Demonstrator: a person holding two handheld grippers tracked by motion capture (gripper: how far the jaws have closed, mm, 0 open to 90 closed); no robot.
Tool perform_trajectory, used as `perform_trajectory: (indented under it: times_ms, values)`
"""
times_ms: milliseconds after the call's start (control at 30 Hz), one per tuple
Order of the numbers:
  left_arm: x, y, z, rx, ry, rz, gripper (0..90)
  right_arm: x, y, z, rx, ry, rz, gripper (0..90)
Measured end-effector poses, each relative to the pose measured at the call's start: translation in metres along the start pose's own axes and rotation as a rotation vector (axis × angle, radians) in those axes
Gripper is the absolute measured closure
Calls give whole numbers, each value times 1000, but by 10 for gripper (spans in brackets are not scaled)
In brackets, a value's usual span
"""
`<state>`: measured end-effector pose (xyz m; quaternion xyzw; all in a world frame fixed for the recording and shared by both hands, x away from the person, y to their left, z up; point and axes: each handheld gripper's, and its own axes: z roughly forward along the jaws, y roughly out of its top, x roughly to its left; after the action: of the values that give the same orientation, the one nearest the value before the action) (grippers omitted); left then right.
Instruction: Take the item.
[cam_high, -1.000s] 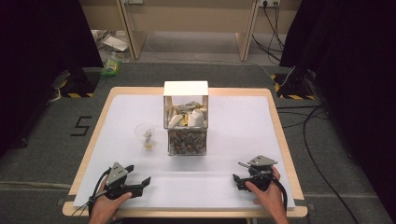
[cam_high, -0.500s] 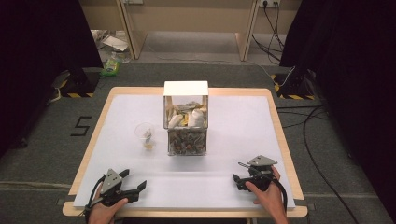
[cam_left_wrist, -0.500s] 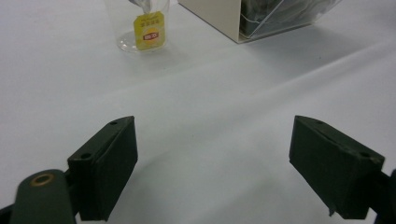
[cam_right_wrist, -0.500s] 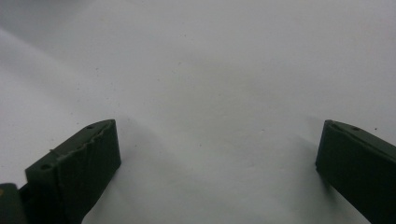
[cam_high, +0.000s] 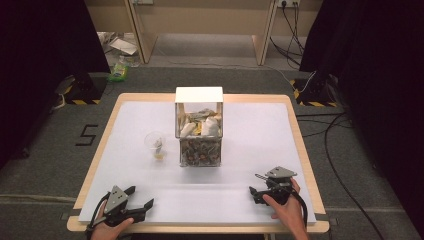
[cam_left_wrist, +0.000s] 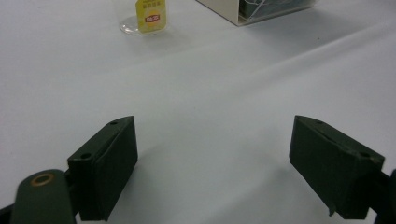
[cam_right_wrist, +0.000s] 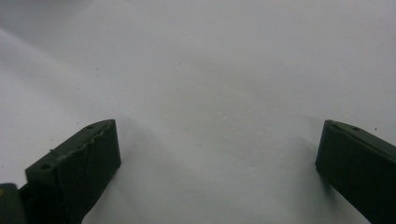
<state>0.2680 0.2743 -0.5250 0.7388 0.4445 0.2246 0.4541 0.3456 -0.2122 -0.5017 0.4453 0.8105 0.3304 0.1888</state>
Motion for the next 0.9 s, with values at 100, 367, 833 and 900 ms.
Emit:
perform_trajectory:
  times_ms: [100, 367, 833, 900]
  values:
    - [1, -1, -1, 6, -4, -2, 149, 0, 0, 0, 0, -1, 0, 5]
    - [7, -5, -9, 4, 1, -11, 151, 0, 0, 0, 0, -1, -2, 5]
    - [15, -6, -17, 53, 33, 31, 152, 0, 0, 0, 0, -1, -2, 5]
    - [13, -5, -20, 71, 42, 48, 151, 0, 0, 0, 1, -2, -3, 5]
